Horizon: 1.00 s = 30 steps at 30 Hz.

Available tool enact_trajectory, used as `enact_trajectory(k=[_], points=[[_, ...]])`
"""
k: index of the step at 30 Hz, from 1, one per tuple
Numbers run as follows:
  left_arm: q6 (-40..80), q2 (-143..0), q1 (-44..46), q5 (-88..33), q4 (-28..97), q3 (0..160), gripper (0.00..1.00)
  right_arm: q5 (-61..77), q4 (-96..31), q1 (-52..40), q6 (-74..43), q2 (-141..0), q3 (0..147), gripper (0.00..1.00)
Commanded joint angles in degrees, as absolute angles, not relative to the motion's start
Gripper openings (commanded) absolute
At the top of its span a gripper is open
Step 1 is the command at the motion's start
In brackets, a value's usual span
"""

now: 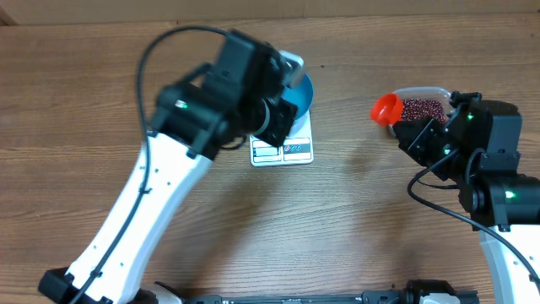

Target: Scoop item into bowl and weigh 150g on scale

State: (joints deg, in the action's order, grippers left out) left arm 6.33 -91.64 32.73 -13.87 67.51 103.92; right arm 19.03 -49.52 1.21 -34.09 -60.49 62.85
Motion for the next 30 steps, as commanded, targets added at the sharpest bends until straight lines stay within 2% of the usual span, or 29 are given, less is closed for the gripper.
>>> enact_trajectory(k=[1, 7, 14, 18, 22, 30], points=[[4.25, -92.25, 36.10, -8.34, 65.78, 97.14, 0.04, 18.39, -49.89, 2.39, -32.47, -60.01, 64.14, 0.04], [3.22, -92.25, 40.07, -4.05, 51.86, 80.68, 0.04, 17.50, -50.72, 2.37, -32.47, -60.01, 64.14, 0.04], [-6.79, -92.58, 40.45, -1.61, 33.89, 65.73, 0.04, 16.51, -51.46, 2.37, -32.47, -60.01, 64.12, 0.04], [-9.19, -94.17, 40.40, 3.62, 29.08, 62.78, 0.04, 16.51, -51.68, 2.37, -32.47, -60.01, 64.12, 0.04], [-13.28, -97.12, 39.81, 3.60, 27.38, 62.76, 0.04, 16.29, -51.79, 2.37, -32.49, -60.01, 64.12, 0.04], [-13.74, -101.71, 38.96, 3.57, 22.06, 62.76, 0.04, 15.42, -52.45, 2.37, -32.49, -60.01, 64.12, 0.04]])
